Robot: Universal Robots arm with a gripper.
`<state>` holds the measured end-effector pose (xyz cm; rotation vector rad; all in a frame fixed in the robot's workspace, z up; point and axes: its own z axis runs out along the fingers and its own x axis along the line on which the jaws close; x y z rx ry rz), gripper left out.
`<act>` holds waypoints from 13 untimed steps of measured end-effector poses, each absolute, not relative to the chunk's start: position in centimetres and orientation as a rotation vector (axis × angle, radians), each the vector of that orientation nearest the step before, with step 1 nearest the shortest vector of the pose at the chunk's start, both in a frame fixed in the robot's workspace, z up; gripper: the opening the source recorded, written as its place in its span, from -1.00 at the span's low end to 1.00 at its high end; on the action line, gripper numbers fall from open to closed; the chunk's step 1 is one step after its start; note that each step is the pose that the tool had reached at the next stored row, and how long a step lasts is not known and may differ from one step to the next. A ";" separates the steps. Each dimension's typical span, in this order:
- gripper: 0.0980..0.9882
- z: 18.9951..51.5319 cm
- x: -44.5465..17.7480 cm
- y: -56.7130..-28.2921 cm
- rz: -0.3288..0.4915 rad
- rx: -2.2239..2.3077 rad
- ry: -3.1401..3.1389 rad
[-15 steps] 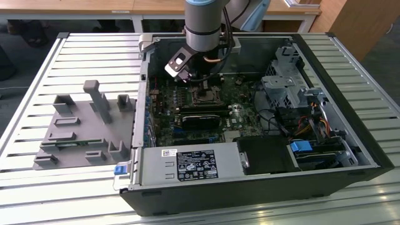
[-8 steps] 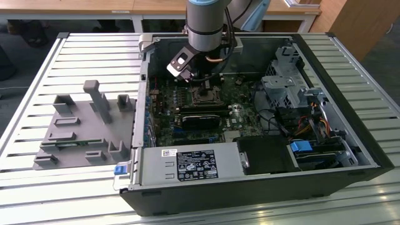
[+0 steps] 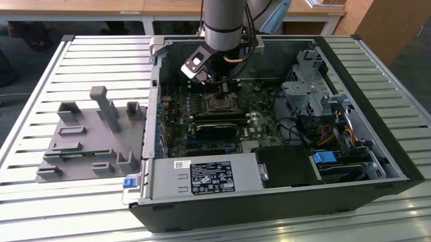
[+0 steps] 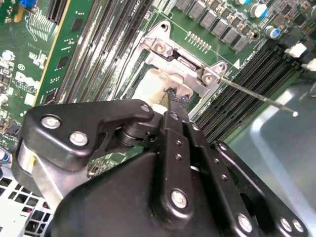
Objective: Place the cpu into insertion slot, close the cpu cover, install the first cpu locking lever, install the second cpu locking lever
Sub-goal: 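Close the cpu cover, then install the first cpu locking lever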
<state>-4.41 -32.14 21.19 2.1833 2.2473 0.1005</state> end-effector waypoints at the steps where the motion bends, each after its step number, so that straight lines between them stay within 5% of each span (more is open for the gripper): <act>1: -0.98 21.2 -4.3 -32.1 0.100 2.184 2.248; 13: -0.98 21.2 -3.4 -32.1 0.102 2.186 2.250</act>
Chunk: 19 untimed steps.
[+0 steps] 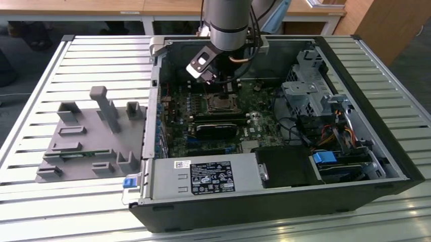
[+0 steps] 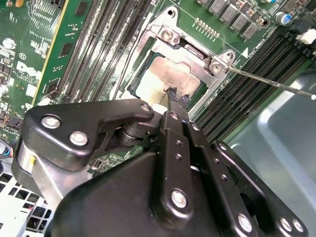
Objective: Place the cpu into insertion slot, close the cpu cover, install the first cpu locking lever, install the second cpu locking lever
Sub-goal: 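Install the first cpu locking lever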
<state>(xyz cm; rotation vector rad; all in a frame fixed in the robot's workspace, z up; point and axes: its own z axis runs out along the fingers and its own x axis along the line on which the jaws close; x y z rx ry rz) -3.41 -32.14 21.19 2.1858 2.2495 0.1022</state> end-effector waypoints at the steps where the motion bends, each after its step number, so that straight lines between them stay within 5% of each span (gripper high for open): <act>1: -0.98 21.2 -3.4 -32.1 0.102 2.186 2.249; 19: -0.98 22.0 -3.3 -32.1 0.102 2.186 2.250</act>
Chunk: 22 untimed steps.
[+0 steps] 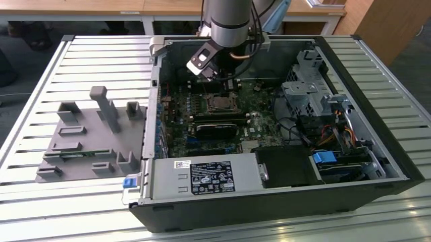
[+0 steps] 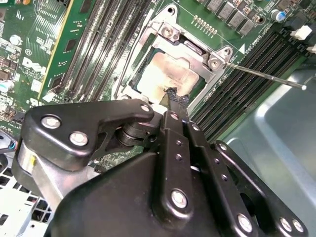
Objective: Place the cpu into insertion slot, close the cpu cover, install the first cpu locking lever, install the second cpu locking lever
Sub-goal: 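Install the first cpu locking lever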
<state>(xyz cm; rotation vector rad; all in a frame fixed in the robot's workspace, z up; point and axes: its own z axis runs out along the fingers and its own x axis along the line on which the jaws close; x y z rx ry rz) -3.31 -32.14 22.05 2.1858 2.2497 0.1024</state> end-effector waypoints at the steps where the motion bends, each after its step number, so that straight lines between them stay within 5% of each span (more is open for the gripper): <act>1: -0.98 22.1 -3.3 -32.1 0.103 2.186 2.250; 22: -0.98 23.1 -3.3 -32.1 0.103 2.187 2.250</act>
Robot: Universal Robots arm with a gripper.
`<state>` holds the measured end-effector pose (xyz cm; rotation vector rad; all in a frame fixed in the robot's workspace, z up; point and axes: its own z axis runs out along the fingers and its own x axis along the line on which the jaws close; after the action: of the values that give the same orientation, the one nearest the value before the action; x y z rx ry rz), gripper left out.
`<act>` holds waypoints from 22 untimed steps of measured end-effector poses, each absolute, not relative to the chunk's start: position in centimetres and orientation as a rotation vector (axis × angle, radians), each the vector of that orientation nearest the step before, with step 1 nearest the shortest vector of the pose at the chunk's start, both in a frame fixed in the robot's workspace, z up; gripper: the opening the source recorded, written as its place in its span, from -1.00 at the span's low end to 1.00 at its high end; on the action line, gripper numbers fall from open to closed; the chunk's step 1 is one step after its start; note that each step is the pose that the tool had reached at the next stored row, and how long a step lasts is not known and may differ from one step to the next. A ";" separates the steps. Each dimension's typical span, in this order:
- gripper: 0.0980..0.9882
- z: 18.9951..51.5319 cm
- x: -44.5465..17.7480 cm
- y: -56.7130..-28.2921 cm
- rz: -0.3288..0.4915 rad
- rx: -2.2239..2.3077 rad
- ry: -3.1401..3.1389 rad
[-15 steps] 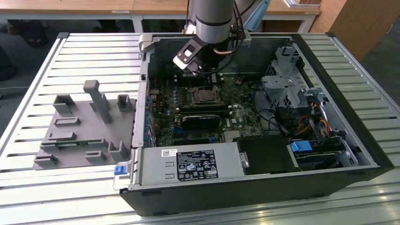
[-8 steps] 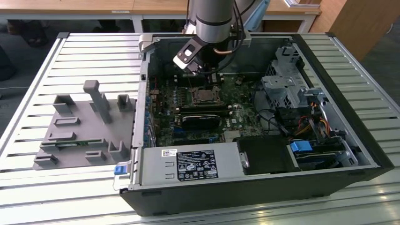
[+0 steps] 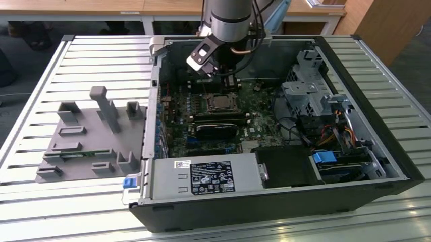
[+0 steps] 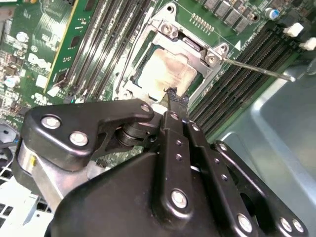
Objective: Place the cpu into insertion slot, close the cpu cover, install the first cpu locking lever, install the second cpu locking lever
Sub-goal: 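Install the first cpu locking lever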
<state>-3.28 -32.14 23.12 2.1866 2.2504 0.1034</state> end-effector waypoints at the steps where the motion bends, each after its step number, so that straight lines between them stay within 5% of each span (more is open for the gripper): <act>1: -0.98 23.4 -3.3 -32.1 0.103 2.187 2.250; 10: -0.98 26.6 -3.3 -32.1 0.103 2.187 2.250; 22: -0.98 26.6 -3.3 -32.1 0.097 1.983 2.438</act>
<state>-3.28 -32.15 26.58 1.9832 2.4375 0.0971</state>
